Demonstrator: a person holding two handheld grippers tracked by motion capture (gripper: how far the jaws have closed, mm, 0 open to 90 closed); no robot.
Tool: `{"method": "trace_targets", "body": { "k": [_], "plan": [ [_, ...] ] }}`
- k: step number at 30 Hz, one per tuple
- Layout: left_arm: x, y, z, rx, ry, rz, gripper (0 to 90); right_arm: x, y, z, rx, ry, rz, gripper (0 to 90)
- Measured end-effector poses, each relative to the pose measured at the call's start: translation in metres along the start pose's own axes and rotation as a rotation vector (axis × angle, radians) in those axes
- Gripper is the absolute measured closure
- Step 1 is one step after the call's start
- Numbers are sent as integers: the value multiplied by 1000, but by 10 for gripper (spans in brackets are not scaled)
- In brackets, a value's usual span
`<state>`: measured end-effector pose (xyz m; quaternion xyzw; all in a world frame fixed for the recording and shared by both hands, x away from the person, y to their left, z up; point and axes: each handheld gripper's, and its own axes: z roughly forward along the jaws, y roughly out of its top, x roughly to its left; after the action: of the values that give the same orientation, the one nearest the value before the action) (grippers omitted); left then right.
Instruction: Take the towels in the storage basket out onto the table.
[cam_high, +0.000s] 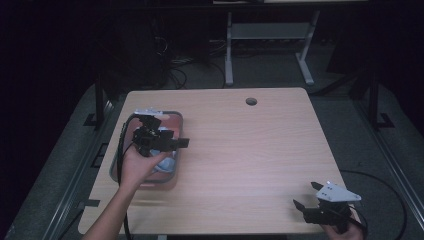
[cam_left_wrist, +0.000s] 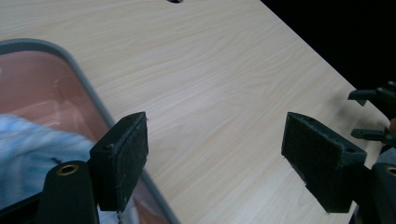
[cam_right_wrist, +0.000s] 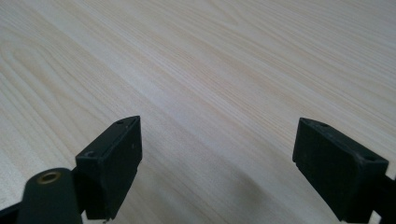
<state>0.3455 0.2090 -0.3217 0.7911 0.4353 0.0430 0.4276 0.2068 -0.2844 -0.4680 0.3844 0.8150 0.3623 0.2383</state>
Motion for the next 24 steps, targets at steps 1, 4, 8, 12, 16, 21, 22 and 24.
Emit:
{"method": "trace_targets", "body": {
  "k": [1, 4, 8, 12, 16, 21, 22, 24],
  "plan": [
    [4, 0, -2, -5, 10, -8, 222, 0, 0, 0, 0, 0, 0, 152],
    [13, -2, -8, -9, 36, -31, 222, 0, 0, 0, -1, 1, 0, 152],
    [24, -5, -13, -17, 60, -50, 223, -1, 0, 0, -2, 0, -5, 152],
    [35, -9, -19, -20, 87, -76, 223, -1, 0, -1, -2, 0, -4, 152],
    [45, -14, -25, -28, 114, -100, 224, -1, 0, -1, -3, -2, -2, 152],
    [53, -19, -31, -30, 144, -117, 226, 0, -1, -1, -3, -2, -2, 152],
    [55, -20, -31, -32, 150, -125, 226, 0, 0, -1, -3, -1, -3, 151],
    [59, -22, -33, -31, 161, -135, 226, 0, 0, -1, -3, -1, -4, 152]
  ]
}}
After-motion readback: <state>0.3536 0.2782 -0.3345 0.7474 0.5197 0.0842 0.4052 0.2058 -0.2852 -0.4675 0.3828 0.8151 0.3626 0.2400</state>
